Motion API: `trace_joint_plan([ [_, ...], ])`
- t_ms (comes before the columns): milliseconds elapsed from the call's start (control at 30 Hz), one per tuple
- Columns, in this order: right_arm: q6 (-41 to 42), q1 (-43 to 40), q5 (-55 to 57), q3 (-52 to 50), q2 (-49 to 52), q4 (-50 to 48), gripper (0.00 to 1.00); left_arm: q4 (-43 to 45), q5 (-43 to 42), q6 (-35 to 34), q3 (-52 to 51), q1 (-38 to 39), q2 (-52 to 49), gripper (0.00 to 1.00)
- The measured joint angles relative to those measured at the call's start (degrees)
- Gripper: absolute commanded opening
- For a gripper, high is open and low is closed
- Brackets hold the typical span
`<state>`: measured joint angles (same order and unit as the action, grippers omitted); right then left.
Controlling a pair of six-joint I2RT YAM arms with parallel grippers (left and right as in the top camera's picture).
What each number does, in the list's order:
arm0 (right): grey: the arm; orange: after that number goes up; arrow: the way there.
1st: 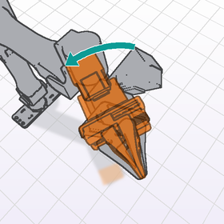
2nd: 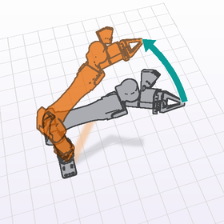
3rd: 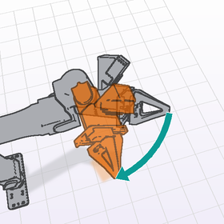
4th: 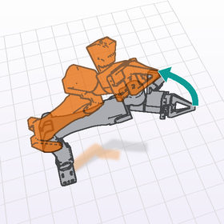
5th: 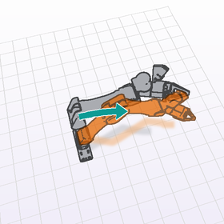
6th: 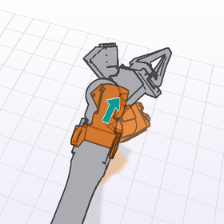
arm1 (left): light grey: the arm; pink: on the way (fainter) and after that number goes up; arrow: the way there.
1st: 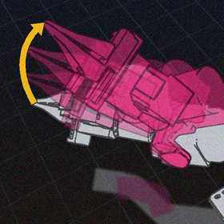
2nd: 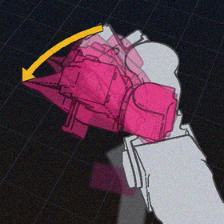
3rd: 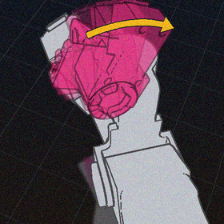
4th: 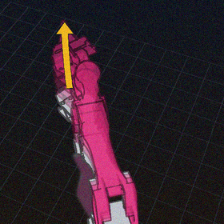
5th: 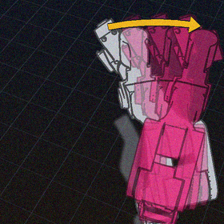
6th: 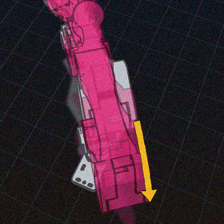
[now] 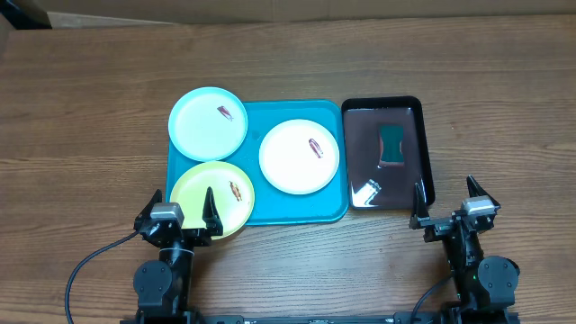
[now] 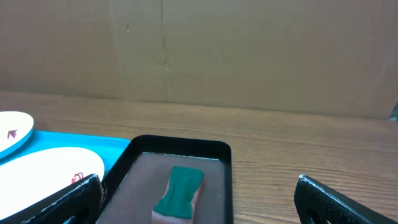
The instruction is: Clean dirty plates on tray and stack at the side
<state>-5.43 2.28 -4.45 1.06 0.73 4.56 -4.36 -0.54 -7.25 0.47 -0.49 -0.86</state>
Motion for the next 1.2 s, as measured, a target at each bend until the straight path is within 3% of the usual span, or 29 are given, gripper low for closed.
trace_joint_plan([
  [700,0.0,0.0,-0.2,0.0,0.0,0.0,1.0,0.0,0.0,0.0,0.0,0.0,0.0,1.0],
  [1000,0.3,0.0,-8.3,0.0,0.0,-1.5,1.0,-0.6,-2.2,-0.3,0.2,0.0,0.0,1.0],
  [1200,7.6,0.0,-12.1,1.4,0.1,4.4,1.0,-13.9,-6.4,-5.2,8.3,0.0,-0.1,1.0],
])
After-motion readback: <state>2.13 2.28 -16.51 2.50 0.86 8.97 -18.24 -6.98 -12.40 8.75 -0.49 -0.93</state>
